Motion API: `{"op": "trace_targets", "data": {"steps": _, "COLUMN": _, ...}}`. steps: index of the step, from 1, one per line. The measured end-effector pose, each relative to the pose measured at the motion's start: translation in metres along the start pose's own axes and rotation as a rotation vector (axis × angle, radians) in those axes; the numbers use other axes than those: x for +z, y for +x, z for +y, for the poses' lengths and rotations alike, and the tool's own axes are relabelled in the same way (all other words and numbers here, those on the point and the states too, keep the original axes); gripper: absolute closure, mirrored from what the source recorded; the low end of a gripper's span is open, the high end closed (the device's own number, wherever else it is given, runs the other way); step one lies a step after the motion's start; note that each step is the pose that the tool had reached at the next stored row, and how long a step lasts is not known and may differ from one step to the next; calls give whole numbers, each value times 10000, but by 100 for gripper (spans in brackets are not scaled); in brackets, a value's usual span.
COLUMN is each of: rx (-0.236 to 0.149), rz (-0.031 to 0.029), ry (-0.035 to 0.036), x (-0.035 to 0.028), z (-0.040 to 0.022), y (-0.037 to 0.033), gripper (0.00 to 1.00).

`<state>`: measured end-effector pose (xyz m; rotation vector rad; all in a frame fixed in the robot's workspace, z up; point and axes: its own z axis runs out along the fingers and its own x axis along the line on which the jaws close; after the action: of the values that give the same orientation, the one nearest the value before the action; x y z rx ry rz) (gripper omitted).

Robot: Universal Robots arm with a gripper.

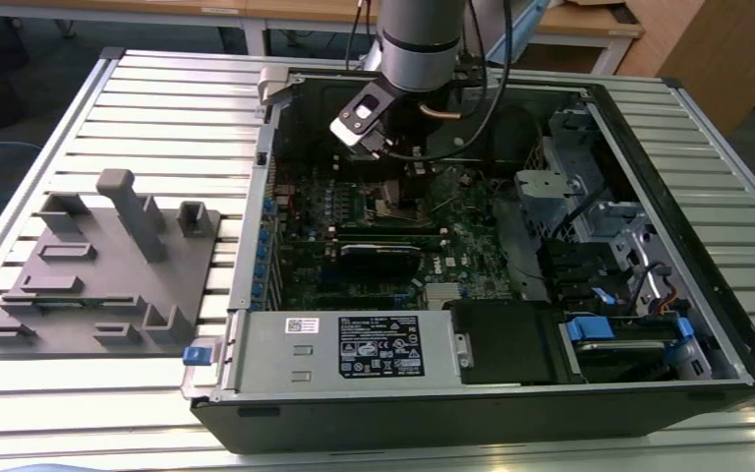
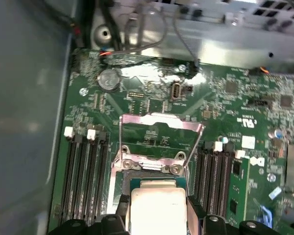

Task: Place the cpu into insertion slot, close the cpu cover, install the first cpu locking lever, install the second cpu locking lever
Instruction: 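Place the cpu into insertion slot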

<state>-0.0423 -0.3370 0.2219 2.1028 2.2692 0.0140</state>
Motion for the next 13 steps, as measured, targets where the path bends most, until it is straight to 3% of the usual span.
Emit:
{"op": "trace_targets", "data": {"steps": 3, "rx": 440, "rz": -19, "ry": 13, "x": 2, "z": 0, "y": 0, "gripper": 46}}
{"op": "trace_targets", "data": {"steps": 6, "rx": 448, "rz": -12, "ry": 14, "x": 2, "z": 0, "y": 0, "gripper": 46}}
{"op": "trace_targets", "data": {"steps": 8, "rx": 451, "rz": 68, "ry": 6, "x": 4, "z": 0, "y": 0, "gripper": 46}}
{"op": "trace_targets", "data": {"steps": 11, "rx": 459, "rz": 252, "ry": -10, "x": 8, "z": -1, "y": -3, "gripper": 46}}
{"op": "trace_targets", "data": {"steps": 13, "rx": 460, "rz": 262, "ry": -31, "x": 12, "z": -1, "y": -4, "gripper": 46}}
